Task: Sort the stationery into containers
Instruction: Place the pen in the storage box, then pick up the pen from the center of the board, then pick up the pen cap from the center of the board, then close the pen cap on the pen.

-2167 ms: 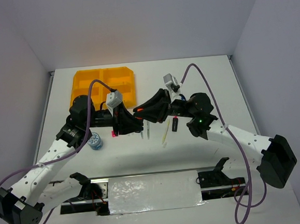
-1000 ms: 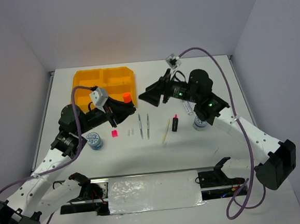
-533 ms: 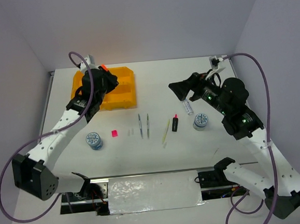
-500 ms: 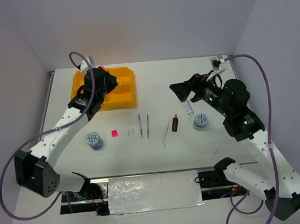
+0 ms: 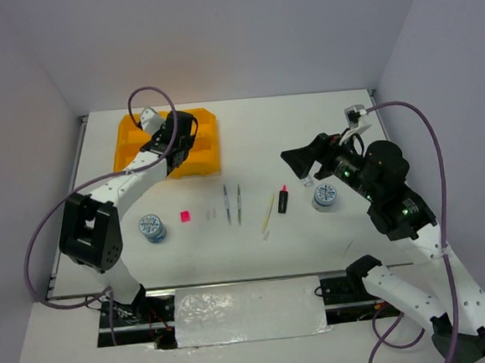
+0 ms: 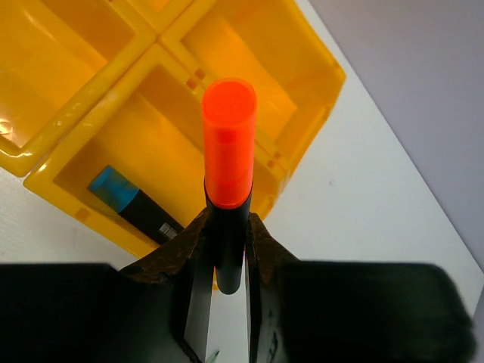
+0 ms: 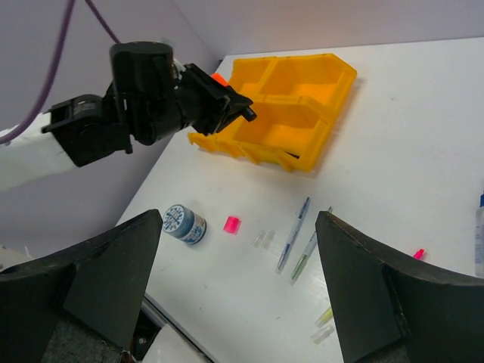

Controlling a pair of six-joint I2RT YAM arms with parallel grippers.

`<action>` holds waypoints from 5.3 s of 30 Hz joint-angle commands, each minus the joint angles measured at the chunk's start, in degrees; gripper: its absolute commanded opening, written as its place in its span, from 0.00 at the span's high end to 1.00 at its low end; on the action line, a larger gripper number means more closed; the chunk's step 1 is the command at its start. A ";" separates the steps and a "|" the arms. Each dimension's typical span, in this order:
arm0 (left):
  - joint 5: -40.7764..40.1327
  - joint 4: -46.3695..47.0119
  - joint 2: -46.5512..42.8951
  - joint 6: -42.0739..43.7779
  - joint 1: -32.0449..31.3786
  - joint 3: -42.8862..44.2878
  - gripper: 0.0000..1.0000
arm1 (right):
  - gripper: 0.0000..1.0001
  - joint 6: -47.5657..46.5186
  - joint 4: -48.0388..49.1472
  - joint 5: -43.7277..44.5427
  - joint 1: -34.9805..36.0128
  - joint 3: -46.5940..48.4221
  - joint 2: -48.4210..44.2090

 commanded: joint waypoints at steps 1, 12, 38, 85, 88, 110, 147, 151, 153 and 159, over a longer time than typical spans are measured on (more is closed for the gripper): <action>-0.45 3.22 2.01 -3.34 0.74 1.67 0.87 | 0.10 -1.62 -0.11 -0.44 -0.16 -0.30 -0.69; 1.83 4.99 5.36 -4.22 1.80 0.96 0.37 | 0.09 -3.55 -0.46 0.18 -0.07 -0.56 0.10; 3.23 -18.30 -36.53 22.30 1.27 -11.49 0.01 | 0.02 8.22 -11.45 30.66 4.84 -3.90 22.77; 19.06 -13.83 -40.45 25.05 -0.74 -29.71 0.01 | 0.79 1.99 -9.23 28.04 9.67 -2.77 36.68; 16.17 -12.24 -33.42 23.47 -4.43 -29.71 0.01 | 0.79 -1.43 -11.52 27.69 12.39 -1.88 32.03; 10.71 -6.26 -7.04 19.95 -6.11 -27.43 0.26 | 0.80 -3.99 -14.26 27.51 19.88 -2.58 26.82; 65.63 79.39 -42.82 13.55 -4.62 -41.84 1.00 | 0.84 11.82 49.45 -25.13 21.55 -22.71 9.33; 69.06 89.00 -41.58 8.53 -4.62 -42.90 1.00 | 0.85 11.91 51.74 -25.92 22.25 -21.13 9.07; 70.47 92.77 -41.66 6.95 -4.70 -43.33 1.00 | 0.85 12.70 54.55 -27.59 22.34 -20.95 10.03; 72.50 98.77 -41.23 3.78 -4.97 -43.69 1.00 | 0.86 16.92 63.78 -31.46 22.51 -21.31 12.85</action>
